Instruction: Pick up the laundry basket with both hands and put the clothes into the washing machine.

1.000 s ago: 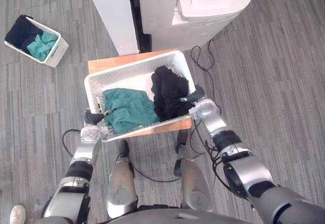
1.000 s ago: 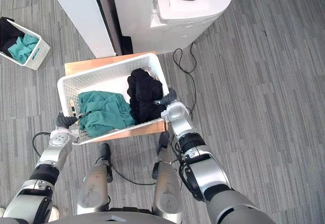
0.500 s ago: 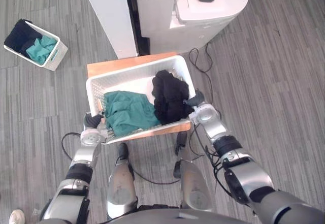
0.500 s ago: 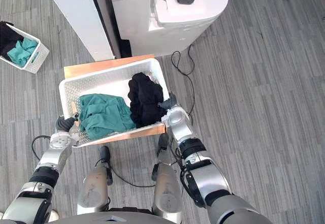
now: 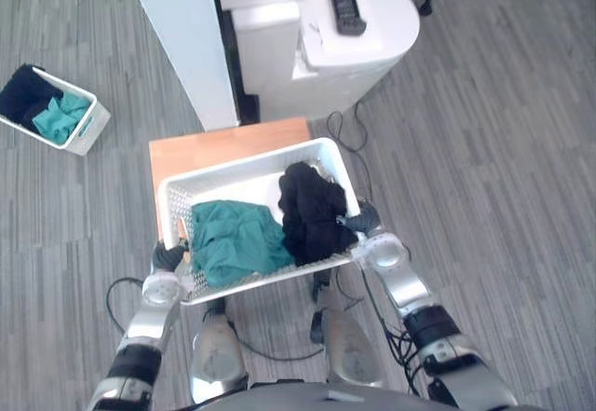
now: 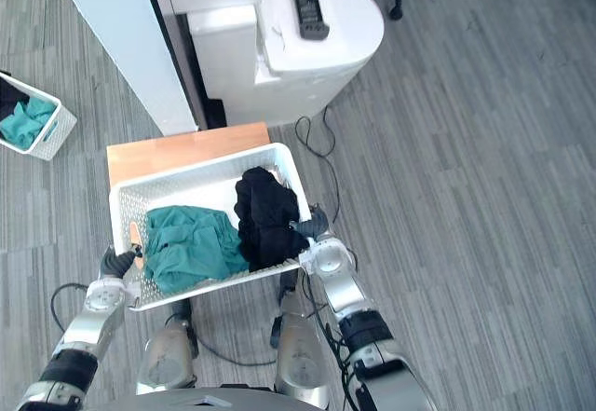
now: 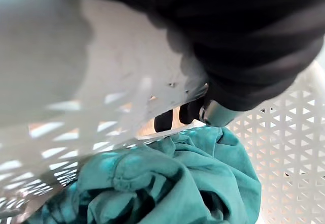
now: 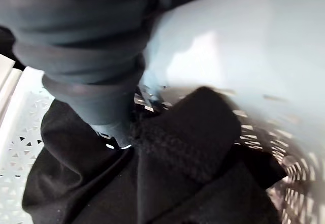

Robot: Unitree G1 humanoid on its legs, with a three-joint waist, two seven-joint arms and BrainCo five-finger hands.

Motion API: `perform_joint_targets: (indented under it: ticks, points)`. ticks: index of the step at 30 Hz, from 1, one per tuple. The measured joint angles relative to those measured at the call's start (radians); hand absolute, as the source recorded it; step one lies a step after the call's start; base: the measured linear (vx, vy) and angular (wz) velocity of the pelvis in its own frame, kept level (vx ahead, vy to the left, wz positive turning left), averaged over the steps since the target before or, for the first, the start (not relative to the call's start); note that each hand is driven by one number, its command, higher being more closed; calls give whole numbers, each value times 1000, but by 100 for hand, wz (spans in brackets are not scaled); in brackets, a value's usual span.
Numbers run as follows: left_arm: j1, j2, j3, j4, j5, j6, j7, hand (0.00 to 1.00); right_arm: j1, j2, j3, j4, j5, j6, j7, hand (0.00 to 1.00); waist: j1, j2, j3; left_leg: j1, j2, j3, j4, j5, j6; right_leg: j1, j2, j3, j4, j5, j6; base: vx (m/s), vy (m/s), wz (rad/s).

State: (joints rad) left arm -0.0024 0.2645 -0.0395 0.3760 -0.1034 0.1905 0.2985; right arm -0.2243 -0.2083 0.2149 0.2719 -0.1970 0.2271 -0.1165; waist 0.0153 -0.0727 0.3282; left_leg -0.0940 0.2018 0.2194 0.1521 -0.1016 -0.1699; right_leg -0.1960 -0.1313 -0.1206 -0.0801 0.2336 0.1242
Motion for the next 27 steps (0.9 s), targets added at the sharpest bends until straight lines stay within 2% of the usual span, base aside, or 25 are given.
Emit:
perform_joint_targets:
  ticks: [7,12,16,19,21,23,24,25,26,27]
  points:
    - [110,1,40,-100,0,0,-24,100,124,5,-1,-106,42,-17,30,100,1,5,-115,46,-3,1,0,-10,3,52,-4,1,-1,-15,-4,-14,-4,0]
    - [199,-47,47,-125,0,2,-43,100,203,3,-17,-107,42,-24,50,100,-1,49,-164,65,1,3,0,-16,4,63,-2,0,-1,-27,-14,-40,-19,-3]
    - [243,-75,54,-129,0,5,-45,100,255,4,-22,-134,42,-24,53,100,-6,70,-176,63,17,-1,6,-16,-4,70,12,-6,-1,-29,-22,-20,-27,0]
    - [278,-103,81,-141,0,5,-51,100,276,9,-17,-138,42,-29,55,100,-11,86,-179,50,60,-26,56,-42,-22,96,49,-32,-1,-46,-37,-13,-63,12]
    - [299,-129,94,-146,0,5,-52,100,282,0,-17,-138,42,-38,57,100,-12,108,-189,10,92,-60,115,-52,-23,103,70,-61,0,-55,-51,6,-36,29]
    - [297,-158,98,-148,-1,5,-52,100,275,-17,-22,-138,42,-47,63,100,-16,141,-183,-35,103,-86,165,-36,-11,84,83,-85,35,-58,-65,-24,-42,41]
    - [292,-156,99,-151,-1,5,-52,100,263,-31,-23,-137,42,-49,72,100,-13,149,-179,-89,118,-86,233,-19,8,51,83,-101,95,-81,-71,-117,-94,47]
    - [293,-146,104,-151,-1,6,-58,100,254,-24,-19,-136,42,-49,77,100,-1,158,-174,-94,122,-98,212,16,1,41,88,-114,122,-114,-92,-124,-87,38]
    - [298,-144,113,-151,-1,5,-63,100,252,-12,-19,-133,42,-49,80,100,5,151,-179,-55,111,-109,151,37,-20,36,86,-118,127,-120,-102,-116,-73,10]
    - [307,-159,128,-158,-2,6,-64,100,239,-10,-15,-125,42,-53,86,100,23,165,-167,-67,99,-133,345,-66,-41,30,81,-116,141,-122,-116,-81,-26,-20]
